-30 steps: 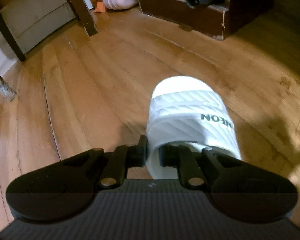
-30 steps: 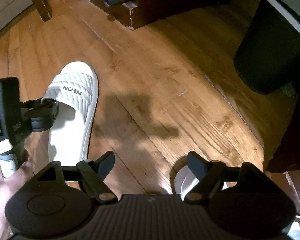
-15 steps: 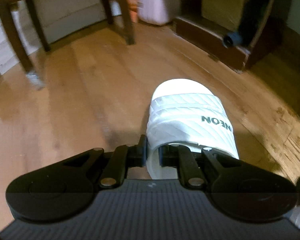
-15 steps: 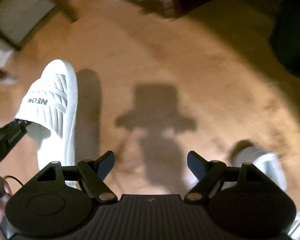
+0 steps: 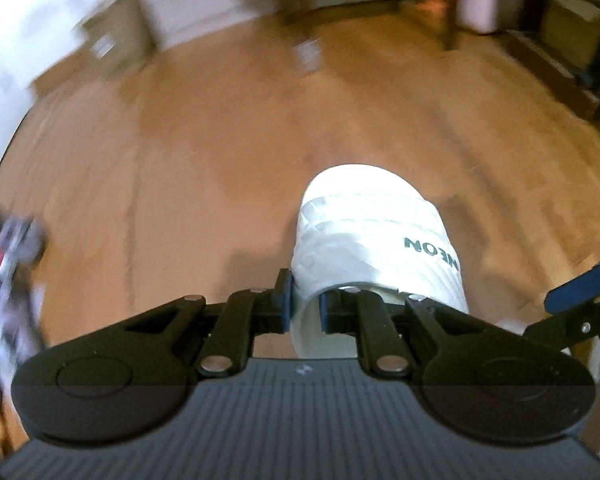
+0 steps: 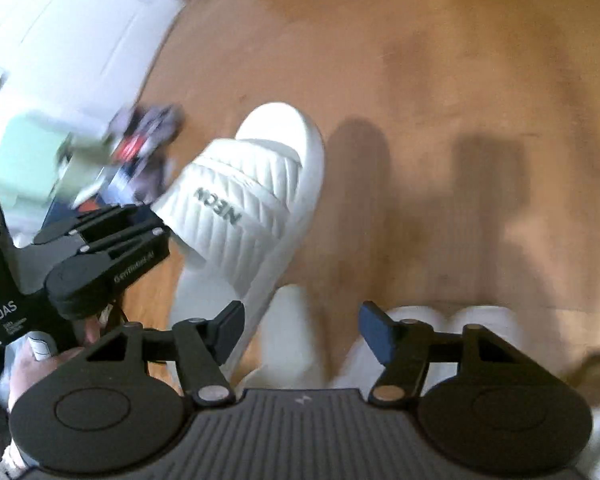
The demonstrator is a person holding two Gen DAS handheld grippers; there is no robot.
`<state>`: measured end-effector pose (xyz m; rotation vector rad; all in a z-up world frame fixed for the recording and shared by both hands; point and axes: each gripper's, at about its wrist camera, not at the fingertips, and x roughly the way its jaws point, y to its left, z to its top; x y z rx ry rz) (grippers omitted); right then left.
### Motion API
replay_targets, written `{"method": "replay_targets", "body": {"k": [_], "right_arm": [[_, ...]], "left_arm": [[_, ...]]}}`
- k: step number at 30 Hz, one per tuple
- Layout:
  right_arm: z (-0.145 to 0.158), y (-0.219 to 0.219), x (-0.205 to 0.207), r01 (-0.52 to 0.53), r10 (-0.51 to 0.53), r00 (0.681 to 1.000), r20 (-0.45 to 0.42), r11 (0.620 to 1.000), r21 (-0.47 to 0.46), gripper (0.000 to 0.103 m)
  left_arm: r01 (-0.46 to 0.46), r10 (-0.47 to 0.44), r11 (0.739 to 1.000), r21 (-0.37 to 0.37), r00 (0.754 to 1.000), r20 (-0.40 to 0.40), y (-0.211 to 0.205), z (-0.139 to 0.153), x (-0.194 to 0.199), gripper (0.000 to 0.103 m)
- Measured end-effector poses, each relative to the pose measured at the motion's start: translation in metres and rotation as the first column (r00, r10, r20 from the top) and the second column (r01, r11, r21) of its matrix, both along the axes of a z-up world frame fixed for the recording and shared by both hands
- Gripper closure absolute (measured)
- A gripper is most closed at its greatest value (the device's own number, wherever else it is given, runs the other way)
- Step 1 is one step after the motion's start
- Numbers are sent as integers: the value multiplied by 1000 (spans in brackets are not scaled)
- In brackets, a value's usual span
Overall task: Organize scattered shoes
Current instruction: 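Carry the slide with the left gripper toward the first NEON slide, then set the slide down beside the first slide and open the left gripper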
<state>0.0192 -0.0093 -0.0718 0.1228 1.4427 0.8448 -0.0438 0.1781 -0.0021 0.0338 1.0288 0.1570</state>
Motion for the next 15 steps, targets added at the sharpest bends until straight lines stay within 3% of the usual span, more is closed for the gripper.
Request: {"method": "replay_targets", "body": {"k": [4, 8, 11, 13, 14, 15], "right_arm": [[-12, 57, -25, -122, 124, 991, 40, 992, -41, 38], [-41, 105, -47, -187, 185, 982, -40, 980, -63, 38], [-53, 128, -63, -232, 231, 973, -26, 969, -80, 38], [-57, 145, -76, -273, 274, 962, 2, 957, -103, 38], [-58, 150, -82, -288, 291, 956, 16, 951, -112, 38], [-60, 159, -90, -313, 320, 947, 40, 941, -127, 38]], "left_arm": [[-158, 157, 987, -9, 986, -46, 49, -13, -65, 90], [-294, 288, 954, -60, 953, -97, 79, -31, -121, 89], [-344, 333, 935, -86, 935, -118, 87, -48, -146, 88], [-328, 307, 936, -127, 938, -160, 94, -73, -152, 73], [-317, 286, 938, -139, 937, -201, 98, -89, -152, 47], [-337, 295, 935, -114, 913, -283, 102, -103, -156, 36]]}}
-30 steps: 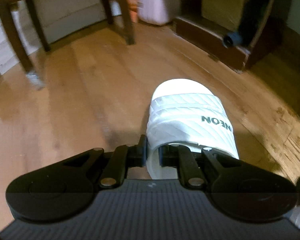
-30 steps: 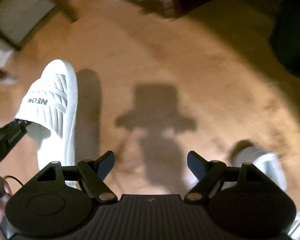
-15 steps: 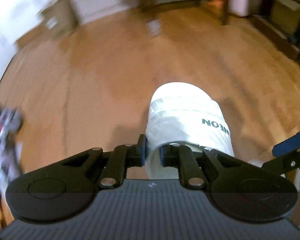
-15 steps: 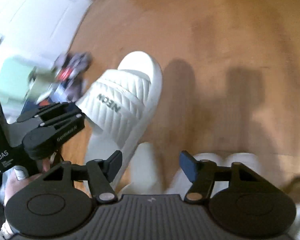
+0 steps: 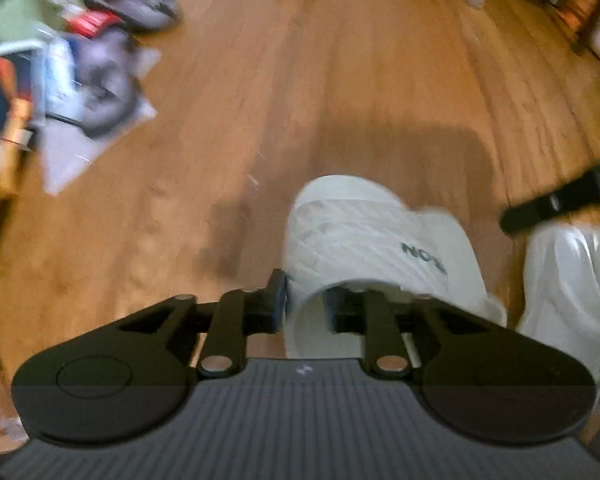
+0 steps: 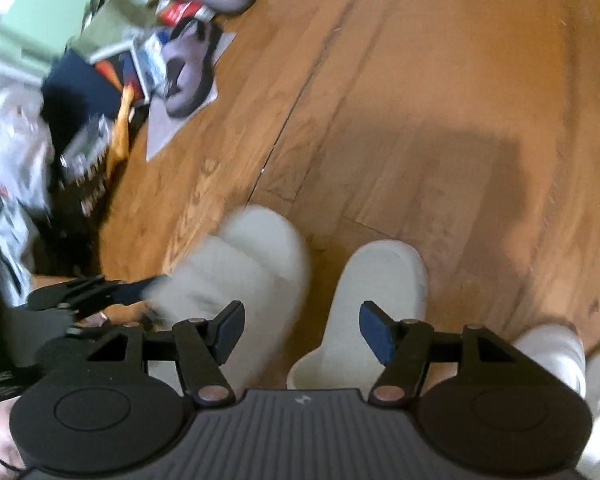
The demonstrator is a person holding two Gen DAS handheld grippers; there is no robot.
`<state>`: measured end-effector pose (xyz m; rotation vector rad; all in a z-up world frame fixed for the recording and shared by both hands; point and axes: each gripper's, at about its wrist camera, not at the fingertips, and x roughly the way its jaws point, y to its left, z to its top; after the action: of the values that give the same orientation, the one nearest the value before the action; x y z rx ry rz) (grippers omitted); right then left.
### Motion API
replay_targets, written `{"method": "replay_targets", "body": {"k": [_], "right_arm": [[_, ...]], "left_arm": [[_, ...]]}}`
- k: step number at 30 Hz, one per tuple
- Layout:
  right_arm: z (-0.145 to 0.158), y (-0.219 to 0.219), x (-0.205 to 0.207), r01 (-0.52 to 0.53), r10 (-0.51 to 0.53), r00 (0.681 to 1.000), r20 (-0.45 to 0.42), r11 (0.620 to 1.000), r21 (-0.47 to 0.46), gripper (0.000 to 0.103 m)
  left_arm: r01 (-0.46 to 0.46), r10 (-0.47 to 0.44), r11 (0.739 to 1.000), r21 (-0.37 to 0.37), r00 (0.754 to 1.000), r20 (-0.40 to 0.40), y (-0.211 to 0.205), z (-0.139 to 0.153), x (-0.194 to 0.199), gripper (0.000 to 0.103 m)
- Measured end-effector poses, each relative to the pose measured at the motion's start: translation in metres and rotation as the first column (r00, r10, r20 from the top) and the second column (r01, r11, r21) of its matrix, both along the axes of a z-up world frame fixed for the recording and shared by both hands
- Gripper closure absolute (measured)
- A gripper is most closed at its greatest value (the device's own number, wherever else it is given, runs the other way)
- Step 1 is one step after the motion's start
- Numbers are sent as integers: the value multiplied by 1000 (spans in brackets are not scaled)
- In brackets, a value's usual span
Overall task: Organize scattered shoes
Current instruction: 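Set the slide down beside the first slide and open the left gripper, then grasp the slide with the right gripper, rotate it and set it beside its mate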
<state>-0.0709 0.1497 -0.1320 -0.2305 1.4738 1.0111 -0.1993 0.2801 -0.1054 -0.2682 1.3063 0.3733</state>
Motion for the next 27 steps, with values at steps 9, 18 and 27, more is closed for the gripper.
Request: {"method": "replay_targets", "body": {"k": [9, 18, 27], "right_arm": [[1, 63, -71, -459, 443, 877, 184, 887, 50, 36], [-26, 74, -105, -648, 629, 741, 234, 761, 7, 18], [-60, 93, -97, -651, 641, 747, 177, 759, 1, 6]], "left_arm": [[-67, 63, 991, -118, 997, -33, 7, 2, -93, 13], [-49, 60, 977, -206, 997, 49, -20, -3, -133, 12], [-6, 8, 987, -159, 1000, 15, -39, -12, -134, 11]]}}
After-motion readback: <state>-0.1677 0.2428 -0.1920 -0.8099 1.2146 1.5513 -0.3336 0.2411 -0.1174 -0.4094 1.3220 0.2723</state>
